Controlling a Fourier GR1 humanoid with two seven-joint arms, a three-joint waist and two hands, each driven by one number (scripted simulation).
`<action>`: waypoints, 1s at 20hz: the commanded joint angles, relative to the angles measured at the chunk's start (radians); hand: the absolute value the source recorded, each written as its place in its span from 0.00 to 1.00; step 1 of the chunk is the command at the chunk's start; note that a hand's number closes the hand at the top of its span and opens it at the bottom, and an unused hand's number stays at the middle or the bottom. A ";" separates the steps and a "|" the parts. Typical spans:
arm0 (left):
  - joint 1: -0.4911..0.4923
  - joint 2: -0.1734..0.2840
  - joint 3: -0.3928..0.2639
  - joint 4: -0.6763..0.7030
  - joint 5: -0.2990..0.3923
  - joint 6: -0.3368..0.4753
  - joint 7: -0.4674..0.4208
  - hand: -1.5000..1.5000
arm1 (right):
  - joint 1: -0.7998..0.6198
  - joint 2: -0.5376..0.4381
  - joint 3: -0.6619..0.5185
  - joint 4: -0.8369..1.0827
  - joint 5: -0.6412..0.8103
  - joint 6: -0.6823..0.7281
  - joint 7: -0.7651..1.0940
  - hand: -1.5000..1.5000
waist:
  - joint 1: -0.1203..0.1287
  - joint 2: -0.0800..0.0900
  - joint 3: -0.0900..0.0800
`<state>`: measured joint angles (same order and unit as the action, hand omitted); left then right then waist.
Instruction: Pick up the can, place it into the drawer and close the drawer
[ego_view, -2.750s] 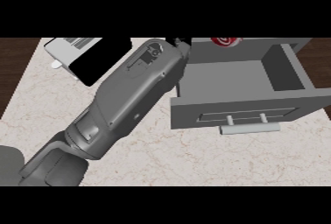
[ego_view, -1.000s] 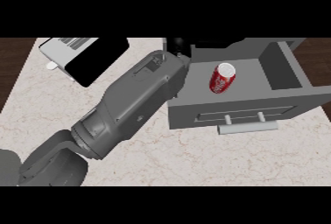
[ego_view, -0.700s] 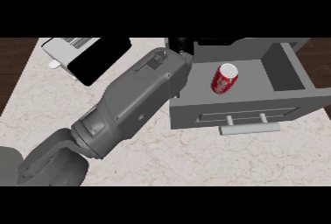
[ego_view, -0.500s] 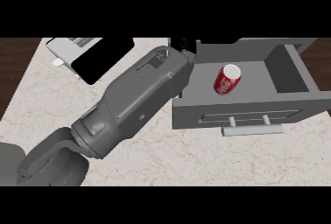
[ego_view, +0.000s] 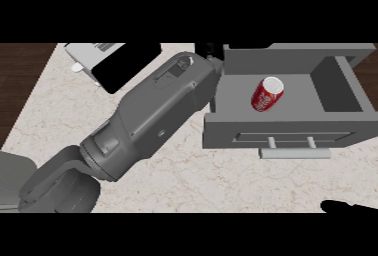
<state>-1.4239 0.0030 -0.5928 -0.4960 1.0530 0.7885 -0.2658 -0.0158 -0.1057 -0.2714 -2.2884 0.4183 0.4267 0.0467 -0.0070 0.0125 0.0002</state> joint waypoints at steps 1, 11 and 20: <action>-0.006 -0.003 0.011 0.005 -0.008 0.005 0.016 0.00 | -0.112 0.006 0.134 0.122 0.217 -0.083 -0.018 0.00 | 0.014 -0.002 0.000; 0.069 0.058 0.018 -0.071 -0.069 0.013 0.048 0.00 | -0.333 -0.028 0.288 0.531 0.511 -0.249 -0.096 0.00 | 0.036 -0.009 -0.001; 0.119 0.183 -0.006 -0.180 -0.125 0.012 0.142 0.00 | -0.480 -0.039 0.333 0.931 0.723 -0.443 -0.138 0.00 | 0.046 -0.008 0.000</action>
<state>-1.3549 0.1431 -0.5933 -0.6444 0.9550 0.8138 -0.1183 -0.4430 -0.1503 0.0519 -1.5272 1.0618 0.0860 -0.0697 0.0392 0.0010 -0.0002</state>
